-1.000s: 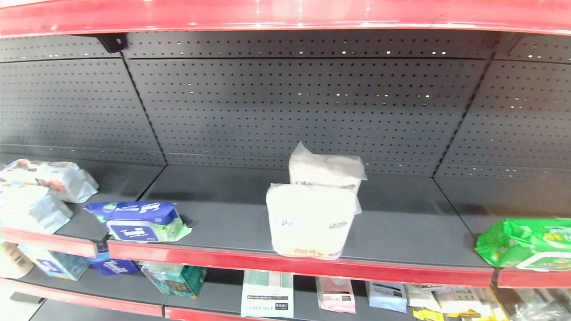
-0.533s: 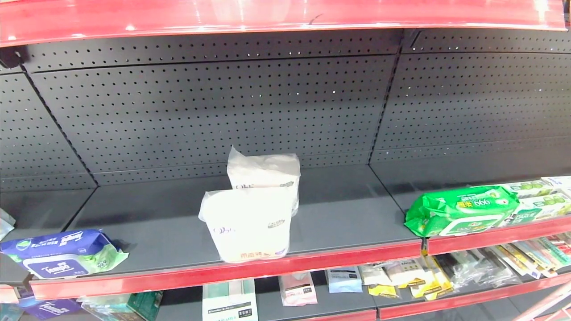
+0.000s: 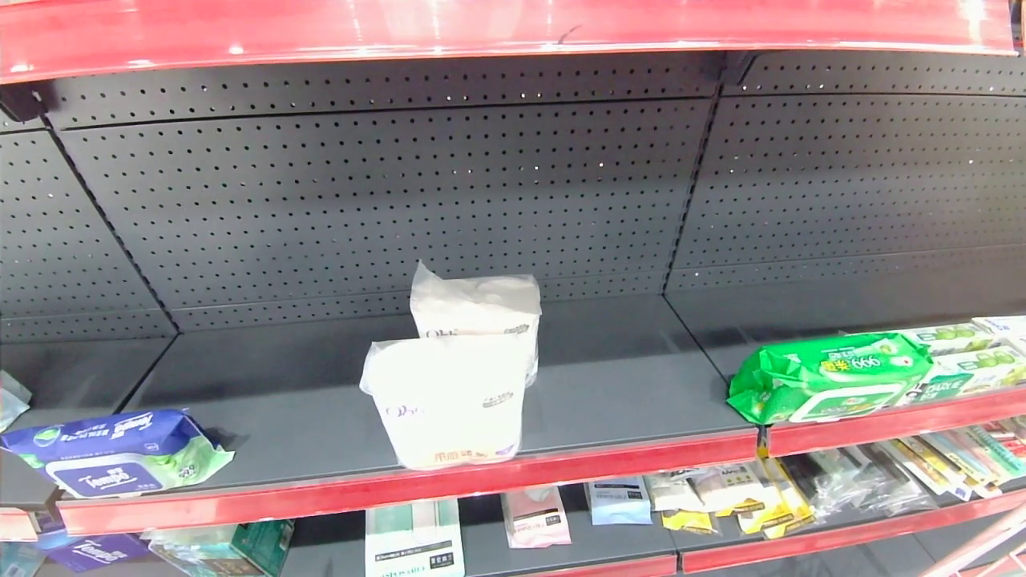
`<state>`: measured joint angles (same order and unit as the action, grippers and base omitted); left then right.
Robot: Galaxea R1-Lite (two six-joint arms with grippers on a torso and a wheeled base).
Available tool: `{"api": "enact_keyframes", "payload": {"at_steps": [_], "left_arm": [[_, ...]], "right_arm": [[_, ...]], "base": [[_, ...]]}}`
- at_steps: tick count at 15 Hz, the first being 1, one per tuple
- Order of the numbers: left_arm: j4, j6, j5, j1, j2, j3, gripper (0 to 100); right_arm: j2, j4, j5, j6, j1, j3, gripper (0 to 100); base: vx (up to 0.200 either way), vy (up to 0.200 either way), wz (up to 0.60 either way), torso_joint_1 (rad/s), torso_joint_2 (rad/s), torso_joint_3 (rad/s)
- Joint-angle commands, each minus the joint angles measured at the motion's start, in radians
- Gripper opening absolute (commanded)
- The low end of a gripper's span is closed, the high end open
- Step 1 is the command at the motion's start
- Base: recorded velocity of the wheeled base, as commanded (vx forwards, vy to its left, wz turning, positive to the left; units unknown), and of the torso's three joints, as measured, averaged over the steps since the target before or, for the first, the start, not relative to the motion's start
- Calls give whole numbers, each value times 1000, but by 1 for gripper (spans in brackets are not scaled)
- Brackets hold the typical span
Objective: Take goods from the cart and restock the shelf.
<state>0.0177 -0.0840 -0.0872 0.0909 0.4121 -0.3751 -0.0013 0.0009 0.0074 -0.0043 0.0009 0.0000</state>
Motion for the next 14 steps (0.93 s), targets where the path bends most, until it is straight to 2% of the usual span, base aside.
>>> {"api": "enact_keyframes", "payload": {"at_steps": [1, 4, 7, 9, 12, 13, 14], "left_arm": [[34, -40, -126, -10, 537, -217, 100], [203, -36, -78, -74, 763, -191, 100], [232, -37, -71, -126, 907, -202, 100], [301, -39, -28, -169, 990, -202, 100], [424, -29, -22, -207, 1130, -203, 100], [424, -29, -22, -207, 1130, -203, 100], [485, -13, -23, -235, 1205, -215, 100]], "right_arm": [[1, -1, 0, 0, 1, 0, 100], [1, -1, 0, 0, 1, 0, 100], [1, -1, 0, 0, 1, 0, 100], [1, -1, 0, 0, 1, 0, 100], [1, -1, 0, 0, 1, 0, 100], [1, -1, 0, 0, 1, 0, 100], [1, -1, 0, 0, 1, 0, 100]], "base": [[0, 0, 0, 0, 0, 0], [0, 0, 0, 0, 0, 0], [0, 0, 0, 0, 0, 0], [0, 0, 0, 0, 0, 0], [0, 0, 0, 0, 0, 0], [0, 0, 0, 0, 0, 0], [0, 0, 0, 0, 0, 0]]}}
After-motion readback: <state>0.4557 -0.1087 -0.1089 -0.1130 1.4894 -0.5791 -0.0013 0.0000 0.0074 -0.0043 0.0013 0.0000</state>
